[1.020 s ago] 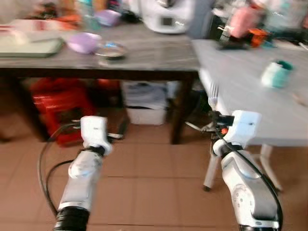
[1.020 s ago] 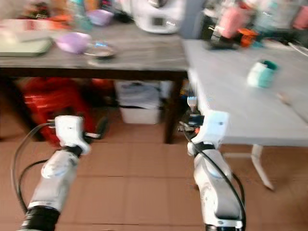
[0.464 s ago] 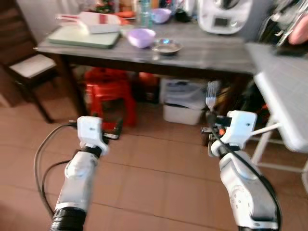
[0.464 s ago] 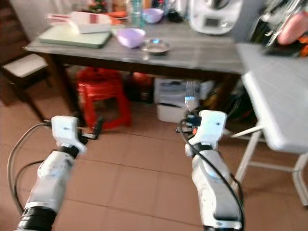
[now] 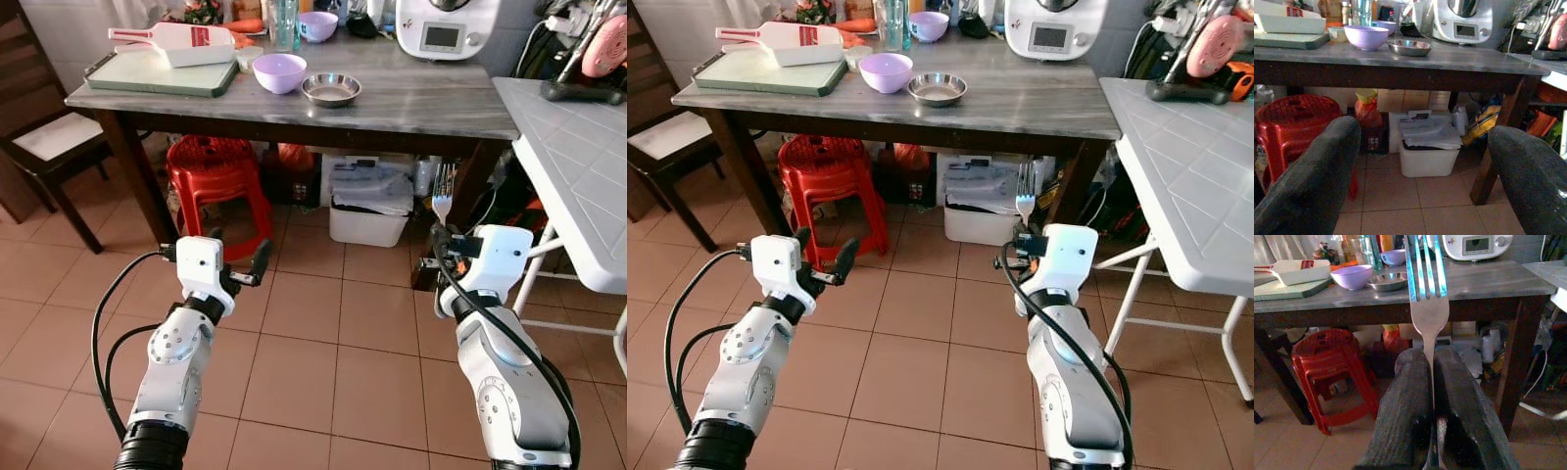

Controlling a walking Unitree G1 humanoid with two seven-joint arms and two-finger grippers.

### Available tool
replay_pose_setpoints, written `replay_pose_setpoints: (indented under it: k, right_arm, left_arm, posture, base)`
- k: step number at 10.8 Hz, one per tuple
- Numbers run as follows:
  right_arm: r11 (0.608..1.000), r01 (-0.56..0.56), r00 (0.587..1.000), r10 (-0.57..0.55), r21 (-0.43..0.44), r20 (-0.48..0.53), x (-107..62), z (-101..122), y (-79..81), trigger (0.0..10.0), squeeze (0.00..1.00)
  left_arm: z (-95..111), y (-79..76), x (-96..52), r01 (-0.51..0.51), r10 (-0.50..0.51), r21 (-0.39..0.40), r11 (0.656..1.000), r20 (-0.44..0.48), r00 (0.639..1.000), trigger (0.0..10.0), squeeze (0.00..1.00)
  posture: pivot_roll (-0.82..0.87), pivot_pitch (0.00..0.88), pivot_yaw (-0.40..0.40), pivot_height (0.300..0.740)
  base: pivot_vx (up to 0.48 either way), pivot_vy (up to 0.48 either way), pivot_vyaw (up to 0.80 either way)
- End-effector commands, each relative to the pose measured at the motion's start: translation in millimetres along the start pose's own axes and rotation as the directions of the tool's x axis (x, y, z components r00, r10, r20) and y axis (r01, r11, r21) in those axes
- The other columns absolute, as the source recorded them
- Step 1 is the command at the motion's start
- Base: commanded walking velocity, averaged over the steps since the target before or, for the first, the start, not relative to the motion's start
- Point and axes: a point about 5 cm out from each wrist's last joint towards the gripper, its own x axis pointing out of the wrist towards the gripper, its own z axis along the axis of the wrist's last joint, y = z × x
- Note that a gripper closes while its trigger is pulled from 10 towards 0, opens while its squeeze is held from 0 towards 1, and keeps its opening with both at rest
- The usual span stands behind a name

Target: Setting the table

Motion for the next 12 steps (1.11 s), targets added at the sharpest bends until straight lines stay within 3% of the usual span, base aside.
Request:
replay_pose_setpoints:
  k: [1, 6, 12]
  right_arm:
    - [1.000, -0.007, 1.000, 0.007, -0.005, 0.020, 0.5, 3.7, 1.8, 10.0, 0.00]
    - [1.000, 0.000, 1.000, 0.000, -0.007, 0.019, -0.3, 2.0, 2.3, 10.0, 0.00]
    - [1.000, -0.001, 1.000, 0.001, -0.009, 0.020, -0.2, 2.3, 3.2, 10.0, 0.00]
  left_arm:
    - [3.2, -0.4, 0.5, 0.007, -0.008, 0.004, 1.000, 0.008, 1.000, 10.0, 0.00]
    - [2.6, -1.8, -0.4, 0.015, -0.015, -0.006, 1.000, 0.008, 1.000, 10.0, 0.00]
    - [3.0, -3.4, -0.3, 0.019, -0.019, -0.010, 1.000, 0.011, 1.000, 10.0, 0.00]
  posture:
    - [0.05, 0.064, -0.011, 0.740]
    - [0.05, 0.067, -0.010, 0.740]
    - [0.04, 0.074, -0.011, 0.740]
  base:
    - [0.000, 0.000, 0.00]
    - [0.160, 0.000, 0.00]
    - [0.422, 0.000, 0.00]
